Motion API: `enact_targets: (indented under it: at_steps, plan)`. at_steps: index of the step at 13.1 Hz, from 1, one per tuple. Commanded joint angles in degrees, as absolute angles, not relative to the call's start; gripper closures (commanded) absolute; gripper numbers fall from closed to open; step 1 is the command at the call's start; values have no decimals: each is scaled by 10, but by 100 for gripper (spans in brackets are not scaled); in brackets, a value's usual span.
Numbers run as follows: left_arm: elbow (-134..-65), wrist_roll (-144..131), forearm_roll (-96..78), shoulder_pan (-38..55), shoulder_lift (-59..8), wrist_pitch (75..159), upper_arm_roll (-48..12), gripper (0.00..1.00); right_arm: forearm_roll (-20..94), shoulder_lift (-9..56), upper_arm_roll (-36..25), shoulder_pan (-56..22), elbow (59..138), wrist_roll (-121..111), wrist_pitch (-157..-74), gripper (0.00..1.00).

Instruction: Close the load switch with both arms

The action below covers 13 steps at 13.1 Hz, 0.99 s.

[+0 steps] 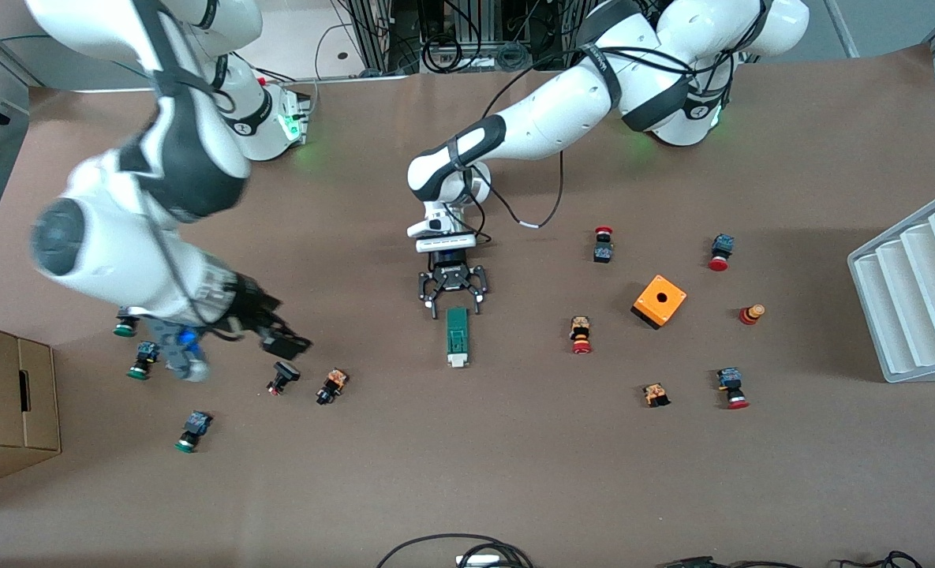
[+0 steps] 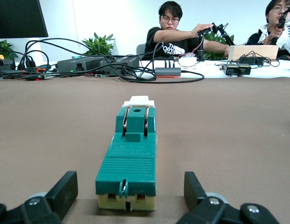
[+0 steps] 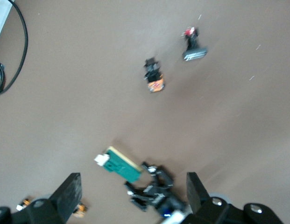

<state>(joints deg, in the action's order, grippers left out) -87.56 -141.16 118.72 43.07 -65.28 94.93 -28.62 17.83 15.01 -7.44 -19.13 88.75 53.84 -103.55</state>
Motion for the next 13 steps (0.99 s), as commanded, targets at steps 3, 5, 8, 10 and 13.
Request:
enact_targets:
  at_steps: [3,5,8,10,13]
  plan:
    - [-865,-1377,1140,439,-630,960,-287,0,178,75,-69,-88,936,256,-971,0]
    - [-865,-1358,1120,439,-615,964,-287,0,148,42,-69,-58,965,142,-978,0]
    - [-865,-1334,1081,439,-578,990,-287,0,95,-1,-73,-35,990,14,-985,0]
    - [-865,-1323,1059,449,-557,998,-287,0,55,-26,-86,-37,1003,-40,-991,0]
    - [-865,-1286,1021,450,-526,1012,-287,0,42,-46,-116,-41,1009,-100,-983,0]
